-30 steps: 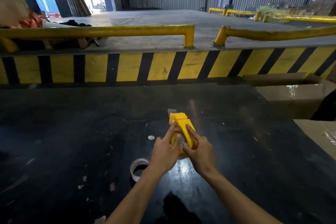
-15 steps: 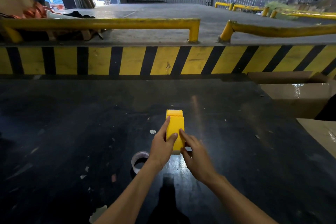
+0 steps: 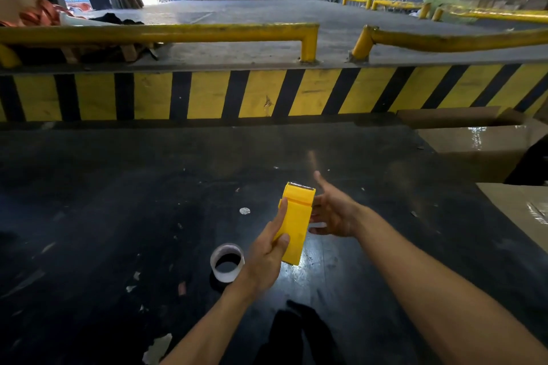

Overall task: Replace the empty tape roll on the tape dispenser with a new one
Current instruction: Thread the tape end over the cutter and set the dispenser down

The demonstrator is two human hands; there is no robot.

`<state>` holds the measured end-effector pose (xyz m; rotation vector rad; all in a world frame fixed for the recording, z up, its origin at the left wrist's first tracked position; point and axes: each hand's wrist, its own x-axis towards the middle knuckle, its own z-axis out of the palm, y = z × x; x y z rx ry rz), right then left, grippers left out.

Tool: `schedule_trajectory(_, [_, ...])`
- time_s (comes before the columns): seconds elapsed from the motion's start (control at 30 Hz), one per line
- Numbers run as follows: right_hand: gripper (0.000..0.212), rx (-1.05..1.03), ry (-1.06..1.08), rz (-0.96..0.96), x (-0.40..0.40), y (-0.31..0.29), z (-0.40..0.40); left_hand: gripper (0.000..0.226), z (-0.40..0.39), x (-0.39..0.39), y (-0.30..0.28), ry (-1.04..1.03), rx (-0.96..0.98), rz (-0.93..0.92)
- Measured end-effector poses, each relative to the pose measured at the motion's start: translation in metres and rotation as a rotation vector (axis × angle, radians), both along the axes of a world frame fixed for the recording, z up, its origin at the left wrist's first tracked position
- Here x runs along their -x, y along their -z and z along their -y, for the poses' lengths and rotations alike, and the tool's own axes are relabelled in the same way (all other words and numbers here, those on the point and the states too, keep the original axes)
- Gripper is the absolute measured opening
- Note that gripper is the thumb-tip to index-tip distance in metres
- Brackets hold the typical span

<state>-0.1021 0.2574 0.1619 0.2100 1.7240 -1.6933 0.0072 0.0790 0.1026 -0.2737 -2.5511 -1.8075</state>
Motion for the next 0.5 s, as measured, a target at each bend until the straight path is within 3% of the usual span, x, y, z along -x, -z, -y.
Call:
schedule_trajectory(0.1, [0.038,-0.050,0.045,-0.006,0.008,-0.011,0.004,0.065,-0.003,-0.003,0.001,0.018,0.028,-0.032])
schedule_trajectory(0.17, [0.022,-0.160,0.064,-0.140,0.012,-0.017,0.004,0.074,-0.005,-0.006,0.002,0.015,0.039,-0.062])
schedule_trajectory(0.33, [0.013,-0.281,0.106,-0.553,0.009,-0.034,0.013,0.081,-0.007,-0.004,0.009,0.003,0.073,-0.063])
schedule_trajectory(0.5, [0.020,-0.345,0.066,-0.654,0.014,-0.047,0.008,0.076,-0.010,-0.011,0.019,0.025,0.103,-0.084])
